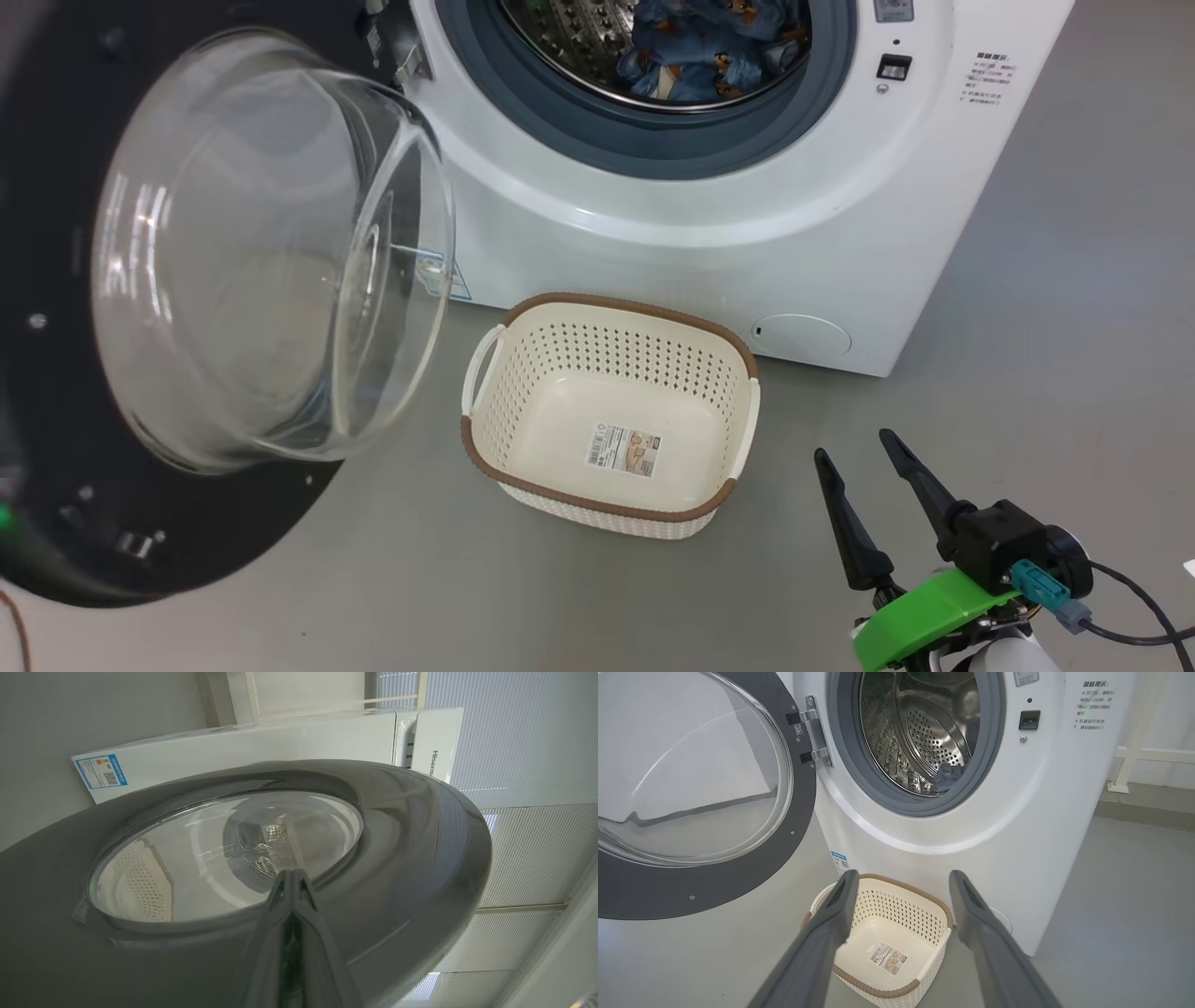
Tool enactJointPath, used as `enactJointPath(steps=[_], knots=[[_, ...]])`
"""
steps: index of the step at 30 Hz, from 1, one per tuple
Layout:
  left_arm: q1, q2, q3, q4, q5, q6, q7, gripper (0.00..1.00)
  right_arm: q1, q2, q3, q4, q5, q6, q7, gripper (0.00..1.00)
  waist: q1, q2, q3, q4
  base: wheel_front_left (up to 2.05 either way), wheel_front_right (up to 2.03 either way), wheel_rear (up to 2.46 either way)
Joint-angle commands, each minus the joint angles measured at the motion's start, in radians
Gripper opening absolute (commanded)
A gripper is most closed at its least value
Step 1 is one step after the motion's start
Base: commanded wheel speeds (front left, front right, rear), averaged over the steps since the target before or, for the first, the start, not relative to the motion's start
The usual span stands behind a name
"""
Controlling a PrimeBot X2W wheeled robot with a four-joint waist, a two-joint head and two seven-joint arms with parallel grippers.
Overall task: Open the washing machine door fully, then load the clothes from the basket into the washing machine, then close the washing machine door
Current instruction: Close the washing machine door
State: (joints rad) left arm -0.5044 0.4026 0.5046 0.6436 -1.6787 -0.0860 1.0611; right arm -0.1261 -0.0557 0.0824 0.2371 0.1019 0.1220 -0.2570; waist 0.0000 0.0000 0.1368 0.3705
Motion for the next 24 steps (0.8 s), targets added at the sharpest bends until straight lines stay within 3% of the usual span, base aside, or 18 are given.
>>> enactJointPath(steps=[1,9,14,24], knots=[[0.025,0.035,0.005,-0.069,-0.014,0.008,0.044,0.0,-0.005,0.006,0.026,-0.022,0.008,0.009,-0.005,1.0,0.0,0.0,-0.004,-0.003,0.0,0.0,0.0],[0.159,-0.078,-0.031,-0.345,-0.066,0.047,0.142,0.0,0.002,0.006,0.032,-0.026,0.027,0.009,-0.005,1.0,0.0,0.0,-0.018,-0.024,0.0,0.0,0.0],[0.22,-0.152,-0.027,-0.497,-0.105,0.081,0.148,0.0,0.008,0.006,0.03,-0.029,0.035,0.009,-0.005,1.0,0.0,0.0,-0.021,-0.05,0.0,0.0,0.0],[0.297,-0.29,-0.076,-0.676,-0.113,0.074,0.123,0.0,0.014,0.006,0.03,-0.038,0.043,0.009,-0.005,1.0,0.0,0.0,-0.021,-0.116,0.0,0.0,0.0]])
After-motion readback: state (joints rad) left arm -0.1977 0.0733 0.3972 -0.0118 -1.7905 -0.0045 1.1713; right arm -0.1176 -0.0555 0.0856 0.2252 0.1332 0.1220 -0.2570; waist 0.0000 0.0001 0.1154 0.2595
